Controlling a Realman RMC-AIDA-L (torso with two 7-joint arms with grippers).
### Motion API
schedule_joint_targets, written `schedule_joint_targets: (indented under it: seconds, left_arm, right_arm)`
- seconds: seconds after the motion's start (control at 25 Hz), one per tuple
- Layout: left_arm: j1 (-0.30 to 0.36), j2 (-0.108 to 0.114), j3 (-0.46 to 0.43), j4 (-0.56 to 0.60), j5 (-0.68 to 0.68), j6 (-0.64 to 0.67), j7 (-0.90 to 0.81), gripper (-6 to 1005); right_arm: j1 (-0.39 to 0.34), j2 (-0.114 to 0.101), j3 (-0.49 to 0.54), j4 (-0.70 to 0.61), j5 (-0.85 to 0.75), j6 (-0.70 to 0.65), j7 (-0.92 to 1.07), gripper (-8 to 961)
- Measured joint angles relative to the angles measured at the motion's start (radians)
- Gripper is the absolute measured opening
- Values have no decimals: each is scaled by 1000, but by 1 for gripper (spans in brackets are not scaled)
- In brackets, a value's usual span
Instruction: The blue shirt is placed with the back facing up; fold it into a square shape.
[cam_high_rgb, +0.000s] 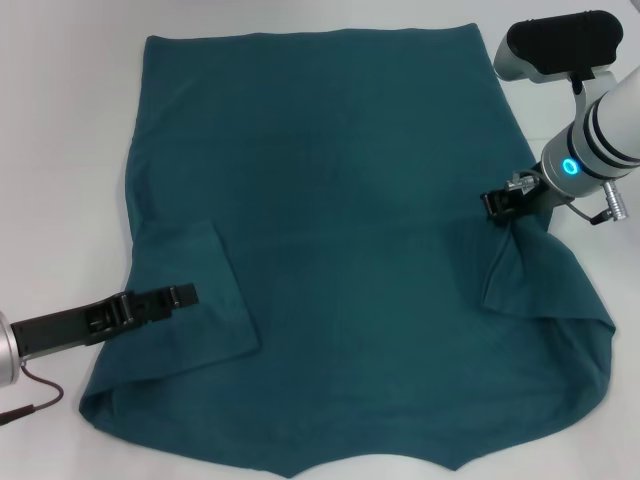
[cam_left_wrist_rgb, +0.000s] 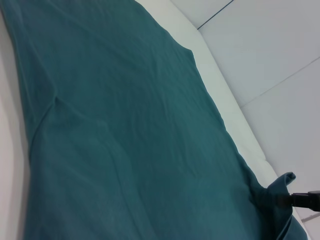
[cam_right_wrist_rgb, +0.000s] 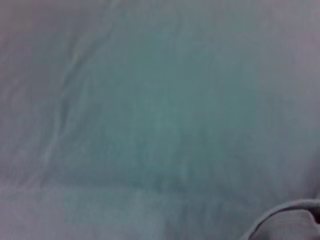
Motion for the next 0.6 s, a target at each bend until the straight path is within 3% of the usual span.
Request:
schedule_joint_targets:
  seconds: [0.6]
  left_arm:
    - [0, 0, -3, 0, 4, -1, 0, 633]
  right_arm:
    - [10, 11, 9, 5, 99, -4, -75, 39]
